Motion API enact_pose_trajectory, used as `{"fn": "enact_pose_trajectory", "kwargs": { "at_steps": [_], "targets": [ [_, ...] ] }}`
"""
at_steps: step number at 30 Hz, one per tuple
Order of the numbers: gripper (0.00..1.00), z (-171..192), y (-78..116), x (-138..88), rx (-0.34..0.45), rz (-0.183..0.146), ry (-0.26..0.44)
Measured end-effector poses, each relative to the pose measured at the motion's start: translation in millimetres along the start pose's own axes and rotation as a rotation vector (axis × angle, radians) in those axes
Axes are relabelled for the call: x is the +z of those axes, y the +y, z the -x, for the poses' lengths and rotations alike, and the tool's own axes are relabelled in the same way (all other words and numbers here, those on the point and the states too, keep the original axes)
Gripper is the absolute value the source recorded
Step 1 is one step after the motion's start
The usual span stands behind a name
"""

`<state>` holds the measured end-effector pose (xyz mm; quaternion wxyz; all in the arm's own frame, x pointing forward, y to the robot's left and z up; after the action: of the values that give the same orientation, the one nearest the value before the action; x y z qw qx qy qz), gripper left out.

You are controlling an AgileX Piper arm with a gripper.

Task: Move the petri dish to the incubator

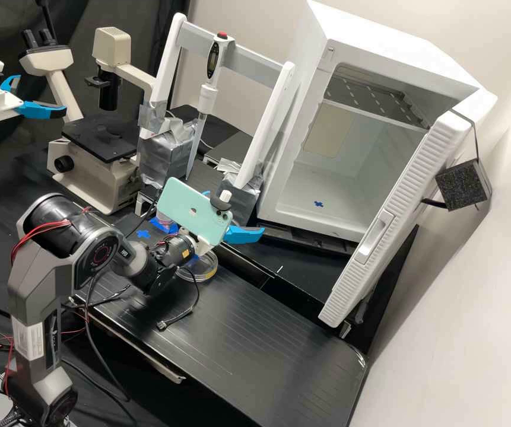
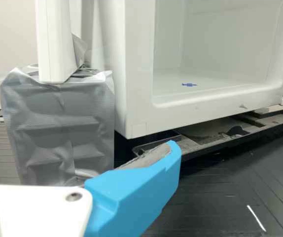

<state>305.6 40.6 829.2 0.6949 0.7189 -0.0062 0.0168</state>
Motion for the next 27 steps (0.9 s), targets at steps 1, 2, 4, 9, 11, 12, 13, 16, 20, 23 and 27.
{"fn": "enact_pose_trajectory", "kwargs": {
  "at_steps": [1,2,4,9,11,12,13,16,20,23,27],
  "targets": [
    [1.00,0,0.0,0,0.000,0.000,0.000],
    [1.00,0,0.0,0,0.000,0.000,0.000],
    [1.00,0,0.0,0,0.000,0.000,0.000],
    [1.00,1,-0.6,1,-0.001,0.000,-0.001],
    [1.00,4,-1.3,3,0.002,0.000,-0.003],
    [1.00,7,-0.8,5,0.006,-0.001,-0.007],
    [1.00,13,1.1,6,0.017,-0.001,-0.001],
    [1.00,30,3.5,11,0.044,0.002,0.015],
    [1.00,58,7.6,16,0.084,-0.007,0.048],
    [1.00,80,9.1,18,0.091,-0.009,0.061],
    [1.00,112,4.8,20,0.066,-0.004,0.069]
  ]
}}
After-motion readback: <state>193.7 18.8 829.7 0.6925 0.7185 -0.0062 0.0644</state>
